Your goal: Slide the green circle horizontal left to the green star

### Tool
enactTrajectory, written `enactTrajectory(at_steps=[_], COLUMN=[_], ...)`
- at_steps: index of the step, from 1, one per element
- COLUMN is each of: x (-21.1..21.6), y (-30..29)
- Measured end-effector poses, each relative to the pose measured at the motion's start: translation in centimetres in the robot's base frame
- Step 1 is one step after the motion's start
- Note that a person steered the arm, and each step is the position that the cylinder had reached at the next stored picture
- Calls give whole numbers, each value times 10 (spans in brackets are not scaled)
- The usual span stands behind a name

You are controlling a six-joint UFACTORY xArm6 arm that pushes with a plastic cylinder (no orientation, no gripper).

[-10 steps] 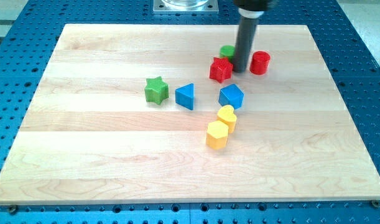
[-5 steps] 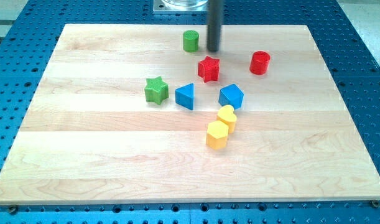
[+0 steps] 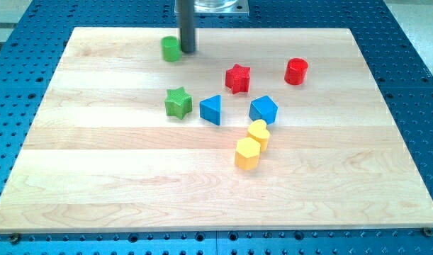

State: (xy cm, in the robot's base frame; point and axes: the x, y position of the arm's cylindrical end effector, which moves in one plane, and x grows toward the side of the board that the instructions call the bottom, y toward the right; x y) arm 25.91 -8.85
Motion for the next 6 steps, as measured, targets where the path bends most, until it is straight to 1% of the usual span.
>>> enactTrajectory(at_steps=[1, 2, 3, 4, 5, 6], x=[39, 4, 2, 2, 74, 84], y=[-73, -20, -85, -127, -51, -5])
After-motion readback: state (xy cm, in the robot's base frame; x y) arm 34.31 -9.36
